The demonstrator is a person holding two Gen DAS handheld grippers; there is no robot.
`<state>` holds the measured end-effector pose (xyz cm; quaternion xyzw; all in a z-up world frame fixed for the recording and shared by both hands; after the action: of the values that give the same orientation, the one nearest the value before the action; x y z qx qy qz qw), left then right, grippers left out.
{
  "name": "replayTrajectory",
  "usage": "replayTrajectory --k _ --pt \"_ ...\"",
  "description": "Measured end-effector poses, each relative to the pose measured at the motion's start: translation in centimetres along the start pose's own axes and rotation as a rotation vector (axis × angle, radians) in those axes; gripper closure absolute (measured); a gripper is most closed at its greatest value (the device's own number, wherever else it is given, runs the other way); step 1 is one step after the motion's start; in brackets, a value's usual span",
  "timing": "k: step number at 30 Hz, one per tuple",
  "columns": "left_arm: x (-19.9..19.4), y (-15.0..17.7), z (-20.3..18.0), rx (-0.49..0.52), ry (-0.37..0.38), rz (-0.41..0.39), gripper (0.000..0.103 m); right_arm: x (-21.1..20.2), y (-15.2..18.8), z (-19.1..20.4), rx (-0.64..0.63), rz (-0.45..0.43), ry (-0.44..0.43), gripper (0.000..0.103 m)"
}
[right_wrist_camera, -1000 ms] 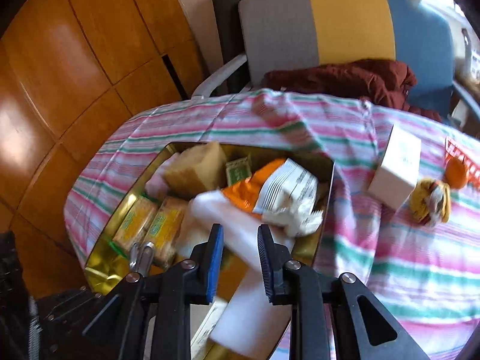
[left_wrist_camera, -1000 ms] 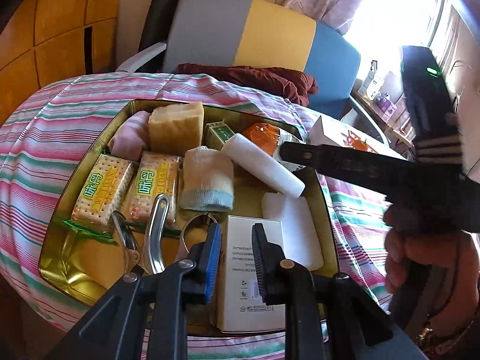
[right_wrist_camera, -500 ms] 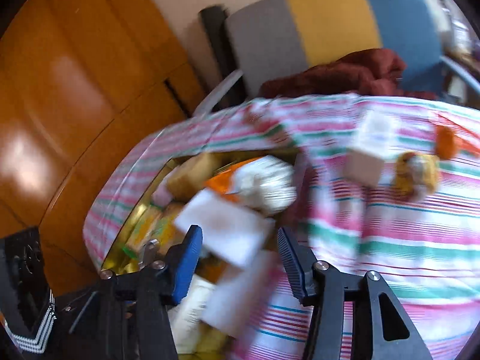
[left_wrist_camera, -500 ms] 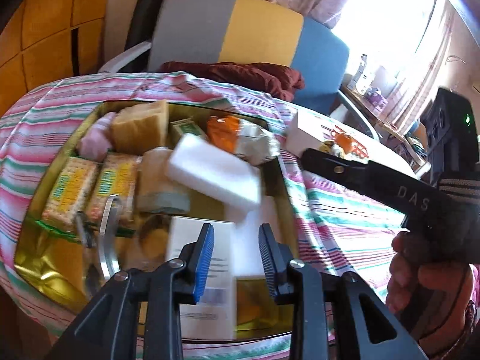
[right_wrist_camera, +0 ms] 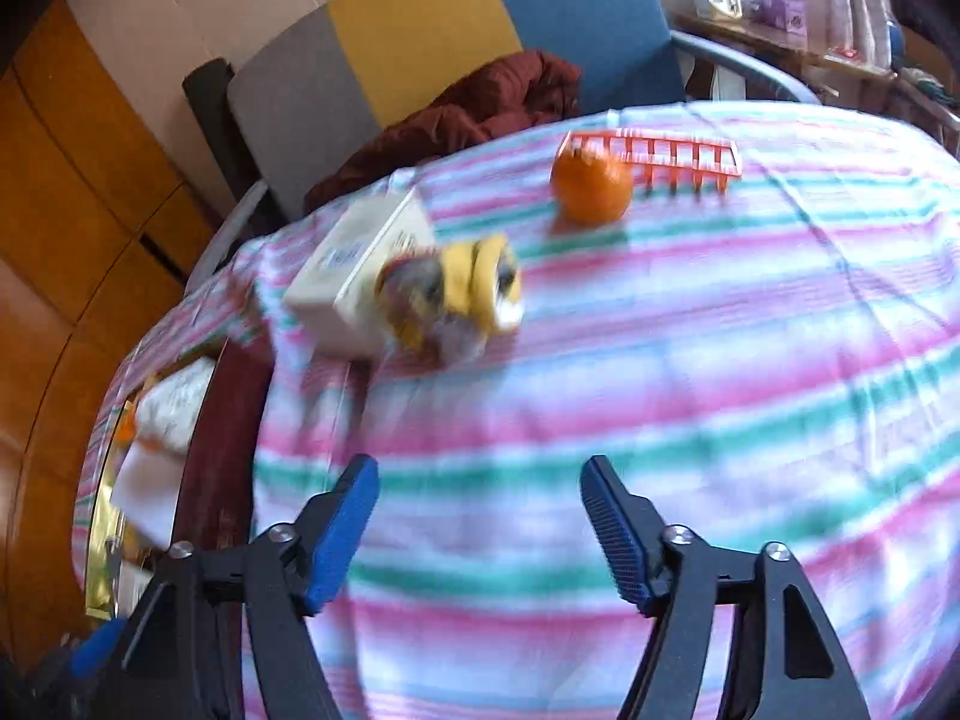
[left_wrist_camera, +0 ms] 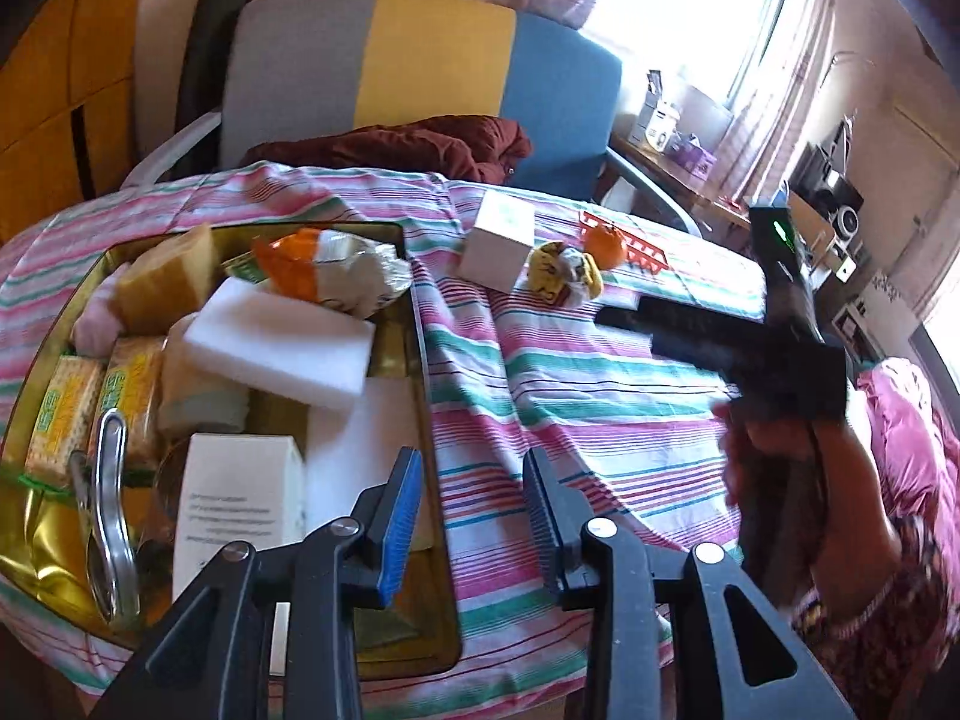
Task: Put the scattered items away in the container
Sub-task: 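Move the open right tool to the yellow sock bundle and grasp it, then grasp the white medicine box with the left tool while the right tool holds the sock bundle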
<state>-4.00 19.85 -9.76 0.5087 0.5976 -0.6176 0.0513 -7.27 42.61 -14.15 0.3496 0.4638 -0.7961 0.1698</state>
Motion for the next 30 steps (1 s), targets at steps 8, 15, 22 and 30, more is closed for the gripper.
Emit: replayTrajectory --k 8,15,22,30 --pt "0.5 -0.6 -1.1 0.021 0.006 0.012 0.066 5.0 -4.7 1.6 -0.038 -0.01 -0.015 0.023" --pt "2.2 -3.1 -1.8 0.037 -0.001 0.007 0.065 7.3 -4.4 1.7 -0.071 0.002 -0.042 0.042" --pt "6.6 -7.9 -4.3 0.111 0.004 0.014 0.053 5.6 -2.8 -0.2 -0.104 -0.047 -0.009 0.055" --pt "13.3 -12.4 -5.5 0.216 -0.052 0.058 0.052 5.0 -2.3 -2.1 -0.028 -0.08 -0.08 0.062"
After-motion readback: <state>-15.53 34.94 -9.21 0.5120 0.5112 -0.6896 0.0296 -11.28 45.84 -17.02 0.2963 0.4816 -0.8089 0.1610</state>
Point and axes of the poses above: each gripper's, at about its wrist camera, not at the fingertips, and x roughly the way its jaws point, z to its left, y to its underside, the point moved 7 cm from there along x, roughly the way its jaws point, and after that the axes turned 5 degrees about -z, right-handed, at the moved point
